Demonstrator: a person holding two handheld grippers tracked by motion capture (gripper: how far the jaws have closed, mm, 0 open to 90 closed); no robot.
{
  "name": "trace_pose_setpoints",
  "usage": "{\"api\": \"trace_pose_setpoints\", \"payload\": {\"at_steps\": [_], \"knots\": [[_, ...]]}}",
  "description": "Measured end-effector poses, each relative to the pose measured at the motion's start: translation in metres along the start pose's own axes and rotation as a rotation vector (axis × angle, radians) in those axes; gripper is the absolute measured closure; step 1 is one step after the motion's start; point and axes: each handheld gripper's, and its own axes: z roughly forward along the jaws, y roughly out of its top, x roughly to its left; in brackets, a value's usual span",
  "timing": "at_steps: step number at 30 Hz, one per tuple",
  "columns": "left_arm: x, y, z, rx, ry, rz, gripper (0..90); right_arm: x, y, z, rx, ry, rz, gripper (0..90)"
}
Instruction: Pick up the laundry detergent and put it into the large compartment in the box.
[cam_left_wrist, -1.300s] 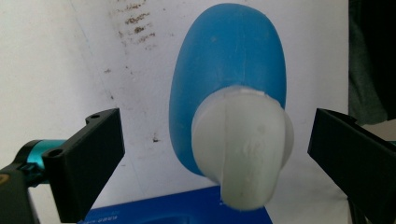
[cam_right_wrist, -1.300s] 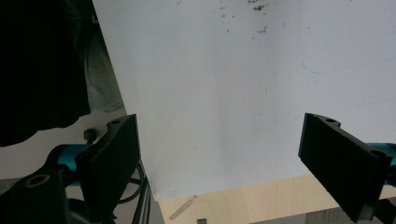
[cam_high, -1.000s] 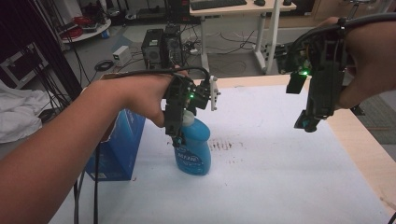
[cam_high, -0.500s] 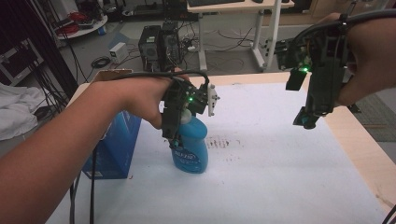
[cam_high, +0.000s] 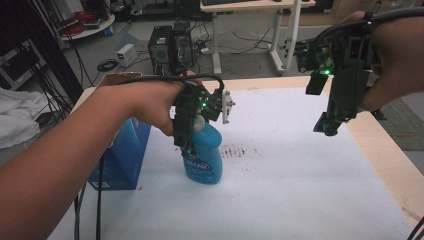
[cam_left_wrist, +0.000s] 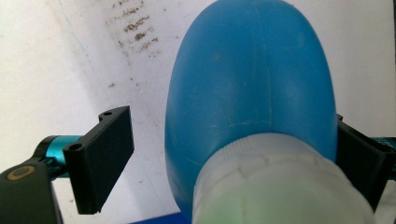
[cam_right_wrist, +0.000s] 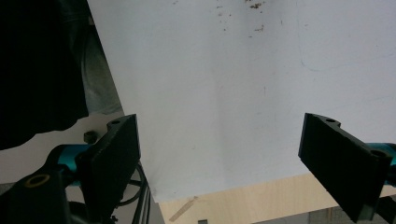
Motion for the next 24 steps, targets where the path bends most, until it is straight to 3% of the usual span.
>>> {"api": "trace_pose_setpoints", "payload": {"at_steps": [24], "knots": [[-0.0031,0.0029,0.0019,0.028,0.02,0.014,19.8,-0.003,0.002,0.004,0.014,0.005,0.003,12.0]]}}
